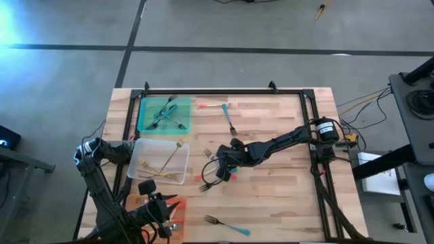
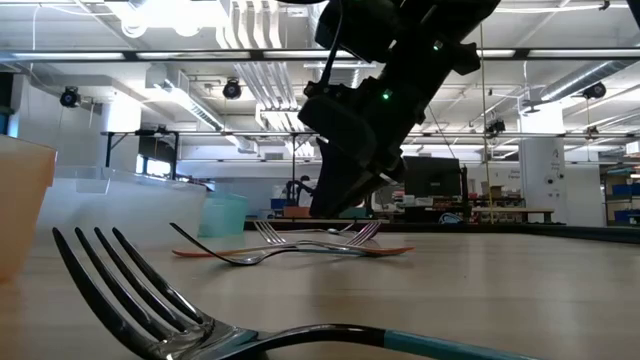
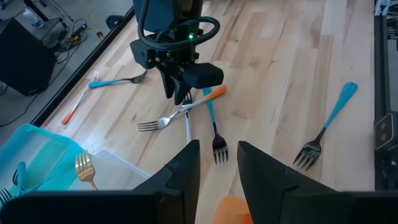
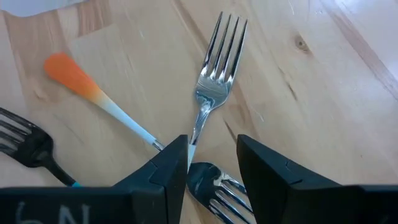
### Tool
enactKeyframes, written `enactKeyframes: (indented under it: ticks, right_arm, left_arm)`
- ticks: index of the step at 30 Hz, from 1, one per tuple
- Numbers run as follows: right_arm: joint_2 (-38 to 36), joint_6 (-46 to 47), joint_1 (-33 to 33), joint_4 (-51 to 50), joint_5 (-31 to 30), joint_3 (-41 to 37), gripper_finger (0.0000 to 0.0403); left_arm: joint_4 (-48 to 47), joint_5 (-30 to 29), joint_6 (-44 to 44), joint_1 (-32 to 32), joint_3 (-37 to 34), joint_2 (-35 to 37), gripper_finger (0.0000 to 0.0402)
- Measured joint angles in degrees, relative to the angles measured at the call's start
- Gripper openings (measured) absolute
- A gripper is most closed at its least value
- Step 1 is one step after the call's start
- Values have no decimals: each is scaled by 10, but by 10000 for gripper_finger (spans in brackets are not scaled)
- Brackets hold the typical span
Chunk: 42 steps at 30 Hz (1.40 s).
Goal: Sort silverware by color (type)
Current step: Put the orange fork into the orange bin
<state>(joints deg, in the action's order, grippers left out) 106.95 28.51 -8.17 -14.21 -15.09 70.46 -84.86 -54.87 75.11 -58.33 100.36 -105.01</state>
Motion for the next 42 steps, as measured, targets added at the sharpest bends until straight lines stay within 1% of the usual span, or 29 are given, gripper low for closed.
enactKeyframes:
  ticks: [7, 11, 18, 22, 29, 35, 42]
  right_arm:
    - [37, 0, -7, 26, 0, 6, 130]
    - [69, -4, -6, 32, -3, 34, 130]
    - [114, -43, -5, 30, -6, 87, 128]
    - [119, -58, -3, 10, -6, 100, 104]
    - [115, -70, -2, -33, -21, 98, 18]
    - [110, -76, 0, -53, -21, 97, 9]
    - [73, -90, 0, -79, -4, 92, 8]
  left_arm:
    - [0, 0, 0, 0, 0, 0, 91]
    - [0, 0, 5, 0, 0, 0, 91]
    - [2, 5, 21, -5, 0, 0, 91]
    - [3, 15, 26, -8, 0, 0, 91]
    - [3, 15, 26, -9, 0, -1, 91]
    - [4, 15, 26, -10, 0, -1, 91]
    - [6, 15, 26, -10, 0, -1, 91]
